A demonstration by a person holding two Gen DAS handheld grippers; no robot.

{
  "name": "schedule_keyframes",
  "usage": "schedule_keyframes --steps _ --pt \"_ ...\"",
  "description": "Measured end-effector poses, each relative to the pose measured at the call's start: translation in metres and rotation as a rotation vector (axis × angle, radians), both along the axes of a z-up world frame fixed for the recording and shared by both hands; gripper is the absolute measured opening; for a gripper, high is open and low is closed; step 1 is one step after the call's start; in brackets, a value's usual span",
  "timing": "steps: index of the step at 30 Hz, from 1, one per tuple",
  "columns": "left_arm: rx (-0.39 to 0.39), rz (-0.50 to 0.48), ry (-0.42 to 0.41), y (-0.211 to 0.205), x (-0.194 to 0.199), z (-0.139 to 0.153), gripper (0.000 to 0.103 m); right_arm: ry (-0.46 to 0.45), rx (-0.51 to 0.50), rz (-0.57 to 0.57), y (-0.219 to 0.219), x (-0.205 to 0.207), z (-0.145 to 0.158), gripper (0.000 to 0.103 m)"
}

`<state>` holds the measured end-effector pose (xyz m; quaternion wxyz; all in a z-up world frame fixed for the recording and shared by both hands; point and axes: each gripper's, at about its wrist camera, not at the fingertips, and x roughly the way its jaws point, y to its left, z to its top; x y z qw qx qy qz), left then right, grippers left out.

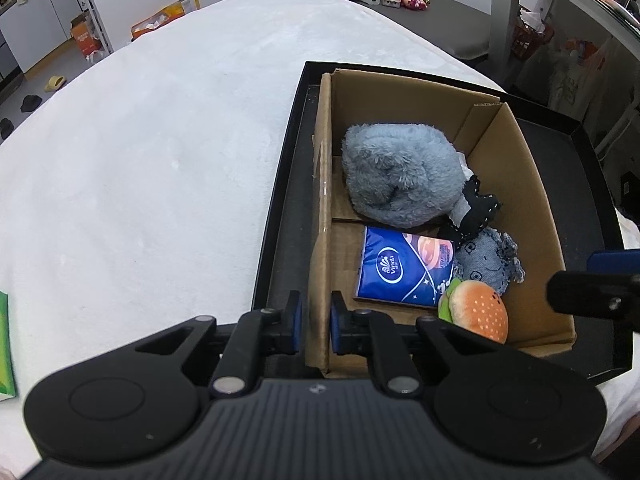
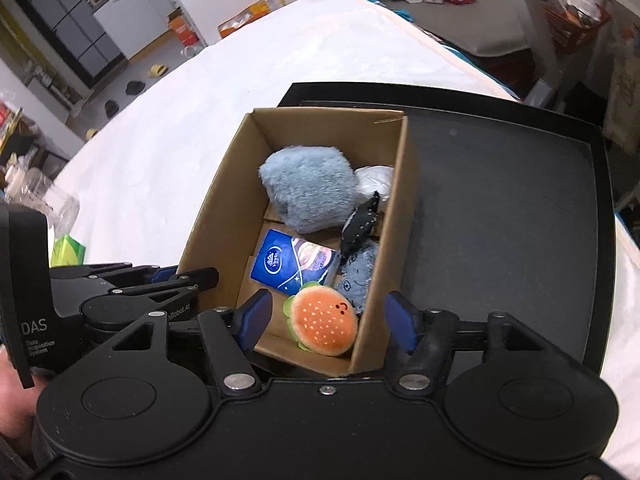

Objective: Organize soft objects

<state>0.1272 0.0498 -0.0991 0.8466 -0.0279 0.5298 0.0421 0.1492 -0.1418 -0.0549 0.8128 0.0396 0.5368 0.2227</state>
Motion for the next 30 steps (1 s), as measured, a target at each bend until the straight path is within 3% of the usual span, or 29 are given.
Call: schedule_keyframes --steps 12,16,23,30 --pt "-0.004 -0.005 0.037 -0.010 0.002 0.018 0.022 -0.033 0.051 -0.085 -0.029 -0.006 0.014 0.083" --pt "0.012 -0.012 0.034 -0.014 0.001 0.027 0.043 -0.044 0.065 -0.122 -0.038 -0.007 0.018 0.090" --pt "0.051 -0.024 0.014 -0.022 -0.001 0.047 0.068 -0.083 0.071 -0.175 -0.052 -0.011 0.026 0.098" --pt "0.052 -0.037 -0.010 -0.032 -0.006 0.067 0.080 -0.120 0.064 -0.210 -0.064 -0.019 0.034 0.103"
